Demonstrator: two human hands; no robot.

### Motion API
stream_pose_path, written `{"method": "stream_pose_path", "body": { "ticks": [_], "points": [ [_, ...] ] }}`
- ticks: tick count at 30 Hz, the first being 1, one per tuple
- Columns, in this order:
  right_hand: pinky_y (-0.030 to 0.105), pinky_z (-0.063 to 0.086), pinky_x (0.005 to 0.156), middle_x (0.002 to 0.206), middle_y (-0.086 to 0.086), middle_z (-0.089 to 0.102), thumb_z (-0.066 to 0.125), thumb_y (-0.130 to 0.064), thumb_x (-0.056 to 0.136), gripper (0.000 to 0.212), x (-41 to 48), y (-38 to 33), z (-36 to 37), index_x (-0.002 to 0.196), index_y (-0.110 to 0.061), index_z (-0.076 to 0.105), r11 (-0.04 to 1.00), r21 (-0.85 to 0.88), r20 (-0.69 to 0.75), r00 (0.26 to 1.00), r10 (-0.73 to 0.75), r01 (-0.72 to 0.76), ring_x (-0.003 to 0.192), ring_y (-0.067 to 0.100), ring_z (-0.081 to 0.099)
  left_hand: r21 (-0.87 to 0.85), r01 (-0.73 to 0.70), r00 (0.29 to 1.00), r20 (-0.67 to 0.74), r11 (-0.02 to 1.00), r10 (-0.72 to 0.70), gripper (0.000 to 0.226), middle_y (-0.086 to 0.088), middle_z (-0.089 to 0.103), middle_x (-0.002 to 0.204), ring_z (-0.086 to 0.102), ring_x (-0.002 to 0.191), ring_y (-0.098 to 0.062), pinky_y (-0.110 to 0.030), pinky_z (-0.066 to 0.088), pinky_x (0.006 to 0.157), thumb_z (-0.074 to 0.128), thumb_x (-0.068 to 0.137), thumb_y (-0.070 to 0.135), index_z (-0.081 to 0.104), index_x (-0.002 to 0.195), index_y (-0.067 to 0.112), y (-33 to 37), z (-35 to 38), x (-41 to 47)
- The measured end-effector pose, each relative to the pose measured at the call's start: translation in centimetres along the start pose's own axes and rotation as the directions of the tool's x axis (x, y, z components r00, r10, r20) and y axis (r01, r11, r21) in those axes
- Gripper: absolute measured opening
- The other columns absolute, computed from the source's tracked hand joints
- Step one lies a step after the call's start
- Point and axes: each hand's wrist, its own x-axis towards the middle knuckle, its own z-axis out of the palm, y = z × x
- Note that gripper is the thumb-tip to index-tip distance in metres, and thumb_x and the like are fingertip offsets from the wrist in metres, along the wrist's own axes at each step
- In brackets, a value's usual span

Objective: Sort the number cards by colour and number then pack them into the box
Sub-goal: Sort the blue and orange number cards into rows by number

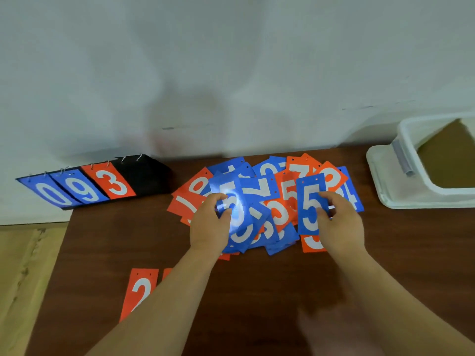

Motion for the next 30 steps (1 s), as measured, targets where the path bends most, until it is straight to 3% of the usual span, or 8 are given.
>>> {"method": "stream_pose_path", "body": {
  "ticks": [5, 8, 10, 13, 18, 22, 25, 30],
  "points": [
    [0.020, 0.052, 0.064, 0.121, -0.010, 0.056, 0.065, -0.022, 0.098, 0.031, -3.9, -0.6, -0.5, 0.125, -0.037, 0.057, 0.995, 0.100, 0.090, 0.996, -0.025, 0.016, 0.098, 0.009, 0.061, -0.103, -0.008, 0.999, 0.031, 0.995, 0.011, 0.029, 0.012, 0.056, 0.130, 0.055, 0.117, -0.006, -0.005, 0.049, 0.060, 0.066, 0.098, 0.022, 0.058, 0.123, 0.033, -0.9, -3.8, -4.1],
    [0.017, 0.047, 0.060, 0.114, -0.011, 0.058, 0.065, -0.020, 0.098, 0.032, -6.4, -0.7, -0.2, 0.122, -0.039, 0.057, 0.994, 0.106, 0.163, 0.985, -0.054, 0.037, 0.090, 0.004, 0.060, -0.133, 0.038, 0.999, 0.025, 0.990, -0.035, 0.029, 0.014, 0.057, 0.126, 0.059, 0.113, -0.008, -0.010, 0.052, 0.061, 0.068, 0.097, 0.022, 0.059, 0.120, 0.036, -3.3, -5.9, -7.2],
    [0.016, 0.046, 0.059, 0.115, -0.012, 0.057, 0.065, -0.020, 0.098, 0.033, -8.1, -0.6, 0.4, 0.124, -0.039, 0.057, 0.995, 0.085, 0.219, 0.974, -0.062, 0.044, 0.095, 0.007, 0.061, -0.141, 0.089, 0.996, 0.004, 0.986, -0.090, 0.027, 0.006, 0.061, 0.120, 0.064, 0.101, -0.013, -0.012, 0.051, 0.056, 0.069, 0.096, 0.021, 0.059, 0.118, 0.035, -5.1, -7.2, -9.4],
    [0.018, 0.050, 0.061, 0.123, -0.012, 0.054, 0.066, -0.022, 0.098, 0.034, -10.6, -0.6, 1.4, 0.125, -0.040, 0.057, 0.997, 0.077, 0.284, 0.958, -0.033, 0.011, 0.109, 0.011, 0.057, -0.112, 0.132, 0.991, -0.018, 0.985, -0.135, 0.027, -0.001, 0.065, 0.113, 0.062, 0.090, -0.015, -0.008, 0.044, 0.052, 0.070, 0.095, 0.019, 0.061, 0.117, 0.032, -7.8, -8.9, -12.4],
    [0.027, 0.059, 0.067, 0.121, -0.012, 0.053, 0.067, -0.023, 0.097, 0.030, -15.0, -0.5, 3.0, 0.120, -0.040, 0.058, 0.998, 0.067, 0.344, 0.939, -0.011, -0.012, 0.107, 0.011, 0.057, -0.168, 0.186, 0.982, -0.003, 0.968, -0.190, 0.028, 0.003, 0.063, 0.119, 0.064, 0.099, -0.017, -0.008, 0.046, 0.053, 0.069, 0.096, 0.017, 0.062, 0.120, 0.031, -12.0, -10.5, -15.8],
    [0.039, 0.062, 0.081, 0.115, -0.017, 0.054, 0.068, -0.021, 0.096, 0.032, -18.6, 0.2, 4.2, 0.122, -0.038, 0.061, 0.997, 0.035, 0.355, 0.933, 0.050, -0.067, 0.111, 0.013, 0.059, -0.168, 0.175, 0.984, 0.068, 0.970, -0.165, 0.029, 0.005, 0.061, 0.109, 0.057, 0.076, -0.010, -0.011, 0.042, 0.054, 0.067, 0.097, 0.017, 0.060, 0.119, 0.035, -14.8, -10.9, -18.4],
    [0.039, 0.059, 0.085, 0.116, -0.014, 0.062, 0.068, -0.017, 0.095, 0.032, -21.5, 1.9, 4.9, 0.121, -0.036, 0.064, 0.997, 0.011, 0.331, 0.941, 0.068, -0.076, 0.105, 0.014, 0.065, -0.136, 0.164, 0.981, 0.124, 0.977, -0.148, 0.030, 0.009, 0.060, 0.120, 0.061, 0.093, -0.011, -0.013, 0.044, 0.060, 0.066, 0.097, 0.019, 0.057, 0.117, 0.040, -16.8, -11.0, -20.3],
    [0.022, 0.047, 0.059, 0.121, -0.006, 0.067, 0.066, -0.015, 0.096, 0.039, -25.7, 5.9, 6.6, 0.131, -0.032, 0.061, 0.986, -0.104, 0.343, 0.926, 0.157, -0.128, 0.078, 0.011, 0.065, -0.099, 0.158, 0.963, 0.234, 0.982, -0.132, 0.028, 0.010, 0.054, 0.130, 0.057, 0.115, -0.011, -0.016, 0.057, 0.065, 0.066, 0.098, 0.022, 0.057, 0.119, 0.039, -19.1, -11.1, -22.7]
  ]
}}
